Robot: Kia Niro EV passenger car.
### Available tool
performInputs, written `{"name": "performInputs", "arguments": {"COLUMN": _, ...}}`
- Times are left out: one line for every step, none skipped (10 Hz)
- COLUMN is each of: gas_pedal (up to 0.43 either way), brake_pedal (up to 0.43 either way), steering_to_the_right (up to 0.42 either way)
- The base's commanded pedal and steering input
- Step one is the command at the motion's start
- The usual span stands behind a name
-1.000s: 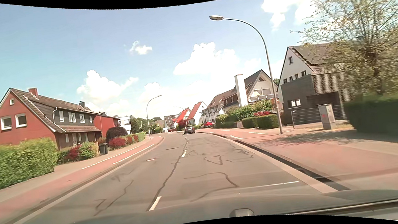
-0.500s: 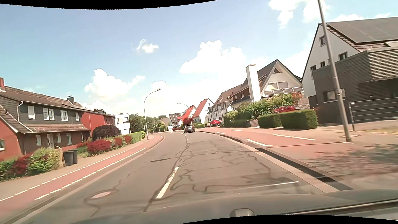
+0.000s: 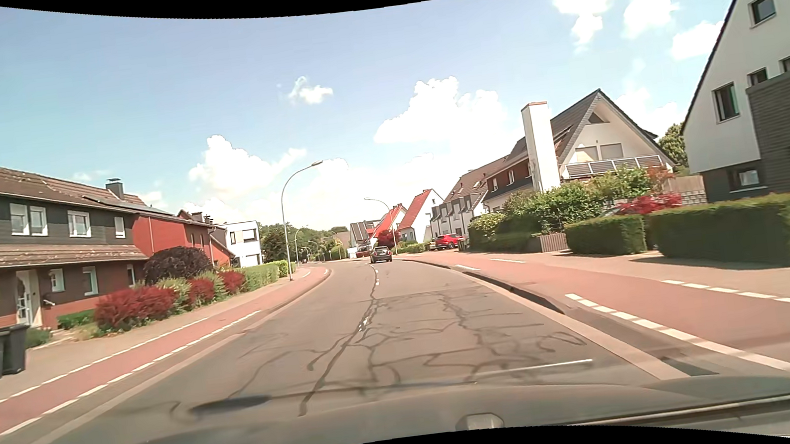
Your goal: Follow the waypoints while adhering to traffic rules and regulations
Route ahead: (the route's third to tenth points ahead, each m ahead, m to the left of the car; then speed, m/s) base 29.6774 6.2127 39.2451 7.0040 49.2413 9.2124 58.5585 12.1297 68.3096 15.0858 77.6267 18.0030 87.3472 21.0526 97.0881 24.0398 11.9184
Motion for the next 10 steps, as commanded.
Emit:
{"name": "performInputs", "arguments": {"gas_pedal": 0.000, "brake_pedal": 0.012, "steering_to_the_right": -0.031}}
{"name": "performInputs", "arguments": {"gas_pedal": 0.000, "brake_pedal": 0.018, "steering_to_the_right": -0.031}}
{"name": "performInputs", "arguments": {"gas_pedal": 0.000, "brake_pedal": 0.018, "steering_to_the_right": -0.026}}
{"name": "performInputs", "arguments": {"gas_pedal": 0.000, "brake_pedal": 0.018, "steering_to_the_right": -0.021}}
{"name": "performInputs", "arguments": {"gas_pedal": 0.000, "brake_pedal": 0.018, "steering_to_the_right": -0.020}}
{"name": "performInputs", "arguments": {"gas_pedal": 0.000, "brake_pedal": 0.012, "steering_to_the_right": -0.020}}
{"name": "performInputs", "arguments": {"gas_pedal": 0.000, "brake_pedal": 0.012, "steering_to_the_right": -0.021}}
{"name": "performInputs", "arguments": {"gas_pedal": 0.000, "brake_pedal": 0.018, "steering_to_the_right": -0.020}}
{"name": "performInputs", "arguments": {"gas_pedal": 0.000, "brake_pedal": 0.018, "steering_to_the_right": -0.020}}
{"name": "performInputs", "arguments": {"gas_pedal": 0.000, "brake_pedal": 0.018, "steering_to_the_right": -0.019}}
